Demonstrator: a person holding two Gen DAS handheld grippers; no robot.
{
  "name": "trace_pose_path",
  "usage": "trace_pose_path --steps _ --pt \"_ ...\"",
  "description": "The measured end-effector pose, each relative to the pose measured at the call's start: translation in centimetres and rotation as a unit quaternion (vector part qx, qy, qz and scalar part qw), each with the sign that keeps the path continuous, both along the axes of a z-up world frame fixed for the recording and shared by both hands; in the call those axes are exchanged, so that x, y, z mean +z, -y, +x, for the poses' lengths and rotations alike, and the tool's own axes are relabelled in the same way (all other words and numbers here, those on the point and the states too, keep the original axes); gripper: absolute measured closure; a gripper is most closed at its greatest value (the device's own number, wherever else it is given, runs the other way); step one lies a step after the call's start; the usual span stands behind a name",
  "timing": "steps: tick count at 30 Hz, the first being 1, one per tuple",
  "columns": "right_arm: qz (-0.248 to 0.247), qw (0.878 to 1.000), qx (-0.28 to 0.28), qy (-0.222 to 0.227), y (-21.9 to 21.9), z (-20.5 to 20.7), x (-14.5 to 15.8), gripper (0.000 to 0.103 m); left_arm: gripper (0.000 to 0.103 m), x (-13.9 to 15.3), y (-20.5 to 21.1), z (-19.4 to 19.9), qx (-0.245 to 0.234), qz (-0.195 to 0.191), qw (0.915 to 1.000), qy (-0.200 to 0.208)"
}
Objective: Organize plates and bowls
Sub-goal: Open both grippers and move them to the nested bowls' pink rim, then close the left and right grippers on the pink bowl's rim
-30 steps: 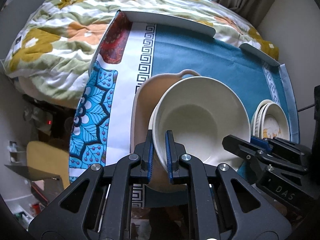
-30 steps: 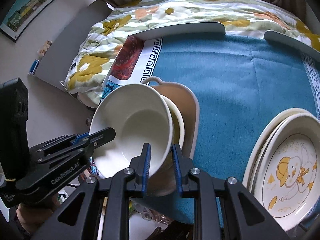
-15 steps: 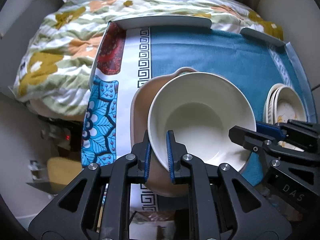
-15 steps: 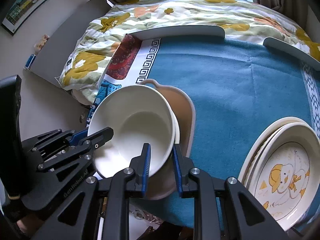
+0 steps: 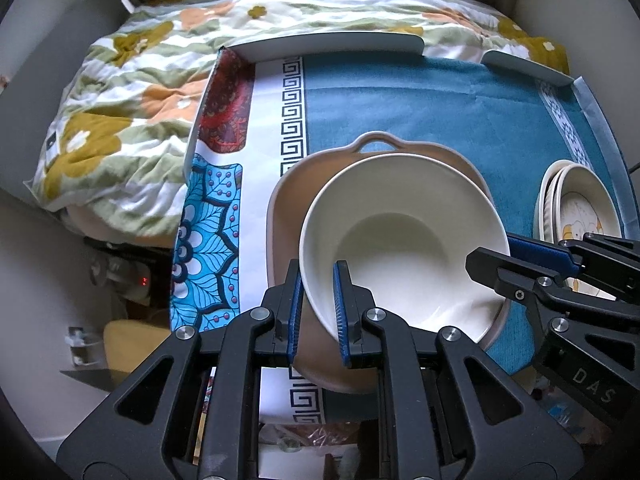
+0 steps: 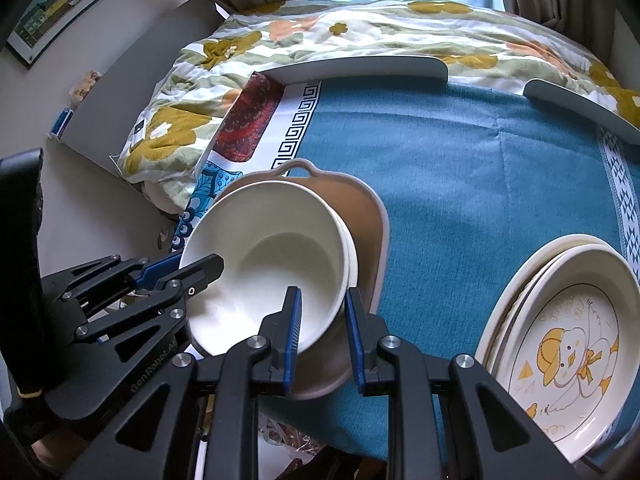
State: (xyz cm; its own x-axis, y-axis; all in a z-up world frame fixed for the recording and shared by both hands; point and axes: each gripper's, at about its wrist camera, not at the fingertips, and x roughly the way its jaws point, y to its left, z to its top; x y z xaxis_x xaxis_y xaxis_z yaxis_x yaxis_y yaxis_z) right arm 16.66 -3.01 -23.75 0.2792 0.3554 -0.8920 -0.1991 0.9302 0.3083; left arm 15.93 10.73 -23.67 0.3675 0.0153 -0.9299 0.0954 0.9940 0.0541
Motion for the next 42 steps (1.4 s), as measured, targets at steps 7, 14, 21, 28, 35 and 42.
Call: trace_pose_path --steps 7,14,21,28,35,42 --pt "0.023 0.999 0.000 0.031 1.9 -1.0 4.1 0.083 0.088 5.1 -0.8 -1.6 0.024 -0.029 0.9982 0.046" --pt "0.030 0.996 0.046 0.071 3.8 -2.8 8.5 0.031 0.000 10.1 -2.0 -4.8 0.066 -0.017 0.9915 0.110" --pt "-0.044 0.995 0.081 0.031 4.2 -3.6 5.9 0.012 0.000 8.3 -4.8 -5.6 0.046 0.001 0.9973 0.056" --pt "-0.105 0.993 0.050 -0.029 3.2 -1.8 2.2 0.012 0.000 3.3 -5.1 -3.3 -0.011 0.007 0.9997 -0.022" --pt "-0.122 0.989 0.048 -0.069 1.6 -0.6 -1.0 0.015 0.012 -0.9 -5.0 -1.4 -0.048 0.005 0.9964 -0.070" --pt "-0.128 0.985 0.060 -0.094 0.0 0.3 -2.8 0.041 0.026 -2.6 -5.3 -0.2 -0.065 -0.017 0.9939 -0.087"
